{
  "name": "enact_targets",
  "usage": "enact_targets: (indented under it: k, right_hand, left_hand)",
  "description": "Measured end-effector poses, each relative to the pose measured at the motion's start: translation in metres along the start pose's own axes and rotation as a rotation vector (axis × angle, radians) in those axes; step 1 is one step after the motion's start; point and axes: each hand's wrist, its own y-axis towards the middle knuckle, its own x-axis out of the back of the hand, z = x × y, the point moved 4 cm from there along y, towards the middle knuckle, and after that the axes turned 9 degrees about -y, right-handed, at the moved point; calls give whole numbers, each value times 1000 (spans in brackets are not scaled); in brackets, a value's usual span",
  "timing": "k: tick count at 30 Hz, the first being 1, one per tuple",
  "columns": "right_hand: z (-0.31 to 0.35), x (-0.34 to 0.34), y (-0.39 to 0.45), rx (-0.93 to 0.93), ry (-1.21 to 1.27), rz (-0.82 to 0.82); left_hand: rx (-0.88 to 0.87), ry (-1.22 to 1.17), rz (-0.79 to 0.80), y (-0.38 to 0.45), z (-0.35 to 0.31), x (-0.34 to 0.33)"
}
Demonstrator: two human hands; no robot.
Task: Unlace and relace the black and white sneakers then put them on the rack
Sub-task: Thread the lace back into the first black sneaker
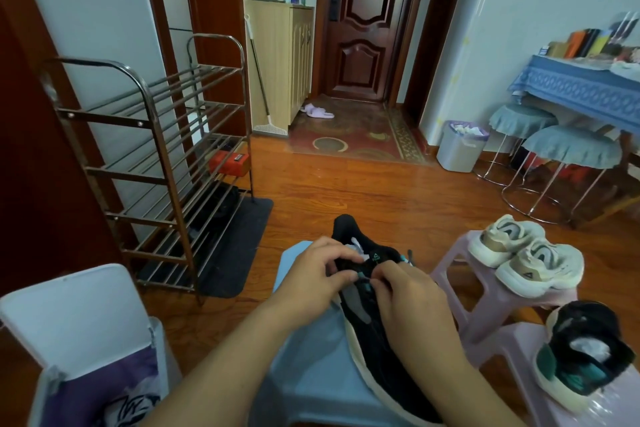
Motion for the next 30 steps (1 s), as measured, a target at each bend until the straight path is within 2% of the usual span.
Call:
enact_targets:
  k: [11, 21, 25, 30]
  right_hand:
    - [3, -4, 4, 10, -50, 71]
    - [4, -12, 0, -99, 49, 6]
    - [8, -11, 3, -43, -25, 34]
    - [6, -8, 8, -57, -39, 90]
  left_hand:
    - [35, -29, -30, -1, -1, -1]
    - [35, -57, -38, -3, -1, 1]
    - [39, -60, -50, -4, -1, 0]
    - [32, -42, -53, -4, -4, -2]
